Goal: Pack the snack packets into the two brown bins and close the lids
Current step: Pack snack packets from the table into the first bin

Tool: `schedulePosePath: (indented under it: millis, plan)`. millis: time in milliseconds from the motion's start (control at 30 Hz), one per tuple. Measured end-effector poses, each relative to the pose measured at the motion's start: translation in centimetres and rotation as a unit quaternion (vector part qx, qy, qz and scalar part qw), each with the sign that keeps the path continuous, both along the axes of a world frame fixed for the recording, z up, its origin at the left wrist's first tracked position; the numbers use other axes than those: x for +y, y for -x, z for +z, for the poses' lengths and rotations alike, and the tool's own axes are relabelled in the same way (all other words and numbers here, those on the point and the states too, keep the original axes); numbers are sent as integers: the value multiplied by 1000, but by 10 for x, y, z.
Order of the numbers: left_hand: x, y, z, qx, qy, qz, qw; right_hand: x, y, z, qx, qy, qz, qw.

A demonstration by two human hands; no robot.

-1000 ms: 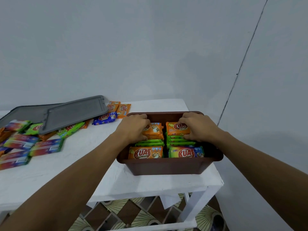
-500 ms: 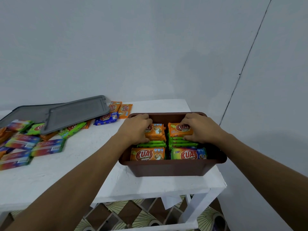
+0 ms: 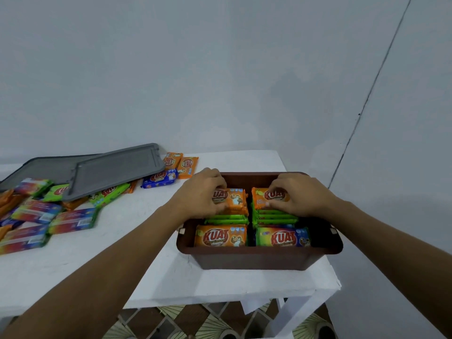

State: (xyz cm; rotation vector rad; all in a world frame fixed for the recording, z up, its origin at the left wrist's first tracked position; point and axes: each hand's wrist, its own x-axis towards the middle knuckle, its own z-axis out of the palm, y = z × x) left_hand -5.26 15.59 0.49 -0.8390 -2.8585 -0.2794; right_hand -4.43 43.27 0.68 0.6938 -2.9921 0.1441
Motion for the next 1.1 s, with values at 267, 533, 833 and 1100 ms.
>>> schedulePosePath:
  millis: [267,533,833,1100]
  plan:
    - [-93,26,3,100,-19,124,987,-57,42,30,55,82,30,995]
    - [-161,51,-51,-85,83,145,982,-143,116,29,-110,136,36,984]
    - [-172,71,-100,-75,77,113,988,-237,150,12,-357,-40,58,932]
    - [-191,78,-103,-14,43,58,997,-296,137,-19,-328,-397,136,846]
